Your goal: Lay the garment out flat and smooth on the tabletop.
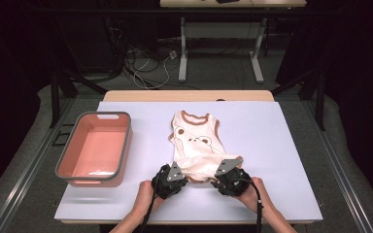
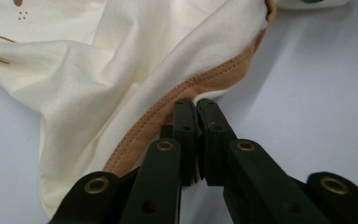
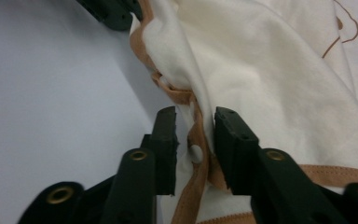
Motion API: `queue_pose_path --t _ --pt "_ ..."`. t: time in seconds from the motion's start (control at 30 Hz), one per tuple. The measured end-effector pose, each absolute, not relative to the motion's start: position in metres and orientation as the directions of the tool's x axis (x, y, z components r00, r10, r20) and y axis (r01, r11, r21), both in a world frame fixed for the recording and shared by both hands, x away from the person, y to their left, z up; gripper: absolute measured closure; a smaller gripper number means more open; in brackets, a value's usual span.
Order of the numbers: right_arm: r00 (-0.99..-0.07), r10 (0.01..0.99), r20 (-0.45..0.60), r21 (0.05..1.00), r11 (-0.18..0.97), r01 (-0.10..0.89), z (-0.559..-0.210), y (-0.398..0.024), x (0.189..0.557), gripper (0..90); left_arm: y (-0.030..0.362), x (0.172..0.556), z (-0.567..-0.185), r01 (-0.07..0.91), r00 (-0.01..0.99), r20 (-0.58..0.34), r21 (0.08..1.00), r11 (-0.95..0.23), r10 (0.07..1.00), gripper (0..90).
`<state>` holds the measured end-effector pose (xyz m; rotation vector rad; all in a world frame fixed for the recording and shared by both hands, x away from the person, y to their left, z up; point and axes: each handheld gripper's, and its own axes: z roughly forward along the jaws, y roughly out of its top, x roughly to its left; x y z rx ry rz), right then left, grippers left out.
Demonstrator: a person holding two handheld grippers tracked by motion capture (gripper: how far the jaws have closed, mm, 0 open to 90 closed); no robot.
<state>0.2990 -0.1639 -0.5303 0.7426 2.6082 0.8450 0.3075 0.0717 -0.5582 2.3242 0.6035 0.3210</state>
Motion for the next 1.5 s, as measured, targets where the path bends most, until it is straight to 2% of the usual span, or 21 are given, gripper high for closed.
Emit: queue_pose_path --t 0.07,0.2,0.4,0.47,0.57,0.63,0.7,0.77,0.87,0.97,1.13,1.2,1.37,1.5 --pt "-0.82 0.554 -0.141 0.607 0.703 0.371 -0.533 -0.161 0.299 80.0 0.071 0.308 -0.558 0.333 0.86 0.057 0.69 -0.643 0.507 87.7" --pt "-0.819 0.559 -0.131 0.611 0.696 0.378 -0.531 -0.162 0.3 81.5 0.073 0.306 -0.554 0.323 0.864 0.065 0.688 -0.65 0.499 87.9" --pt "-0.83 0.554 -0.06 0.649 0.654 0.389 -0.516 -0.169 0.297 81.4 0.088 0.302 -0.535 0.306 0.88 0.055 0.693 -0.653 0.471 87.7" --pt "-0.836 0.547 -0.041 0.657 0.645 0.39 -0.512 -0.17 0.296 81.1 0.094 0.301 -0.527 0.318 0.89 0.02 0.686 -0.654 0.455 87.7" --pt "-0.847 0.528 -0.062 0.64 0.673 0.372 -0.512 -0.166 0.294 80.1 0.1 0.3 -0.52 0.312 0.884 0.032 0.702 -0.64 0.467 87.5" --pt "-0.845 0.53 -0.077 0.621 0.689 0.375 -0.518 -0.163 0.295 75.7 0.101 0.303 -0.522 0.333 0.868 0.036 0.698 -0.634 0.495 86.7" --pt "-0.824 0.549 -0.139 0.588 0.716 0.377 -0.524 -0.158 0.296 68.3 0.098 0.309 -0.529 0.364 0.849 0.046 0.671 -0.646 0.526 81.7" --pt "-0.811 0.565 -0.154 0.573 0.72 0.392 -0.529 -0.155 0.298 58.6 0.095 0.314 -0.537 0.386 0.835 0.052 0.654 -0.65 0.548 78.8" --pt "-0.798 0.576 -0.178 0.55 0.731 0.404 -0.535 -0.155 0.301 52.3 0.092 0.317 -0.543 0.4 0.821 0.066 0.641 -0.655 0.567 71.6" --pt "-0.793 0.588 -0.162 0.563 0.715 0.415 -0.535 -0.159 0.303 50.5 0.093 0.315 -0.54 0.39 0.822 0.082 0.64 -0.661 0.564 64.4" --pt "-0.784 0.61 -0.115 0.588 0.678 0.441 -0.529 -0.167 0.303 46.5 0.097 0.307 -0.533 0.381 0.826 0.087 0.643 -0.664 0.557 44.7" --pt "-0.785 0.612 -0.099 0.596 0.668 0.446 -0.526 -0.171 0.302 43.2 0.097 0.302 -0.529 0.367 0.833 0.087 0.652 -0.664 0.546 39.9" --pt "-0.778 0.622 -0.094 0.61 0.653 0.449 -0.518 -0.174 0.295 37.2 0.097 0.289 -0.519 0.321 0.847 0.106 0.677 -0.662 0.52 34.2" --pt "-0.786 0.613 -0.085 0.622 0.649 0.439 -0.52 -0.177 0.286 39.3 0.095 0.279 -0.514 0.29 0.864 0.108 0.691 -0.662 0.491 35.1"
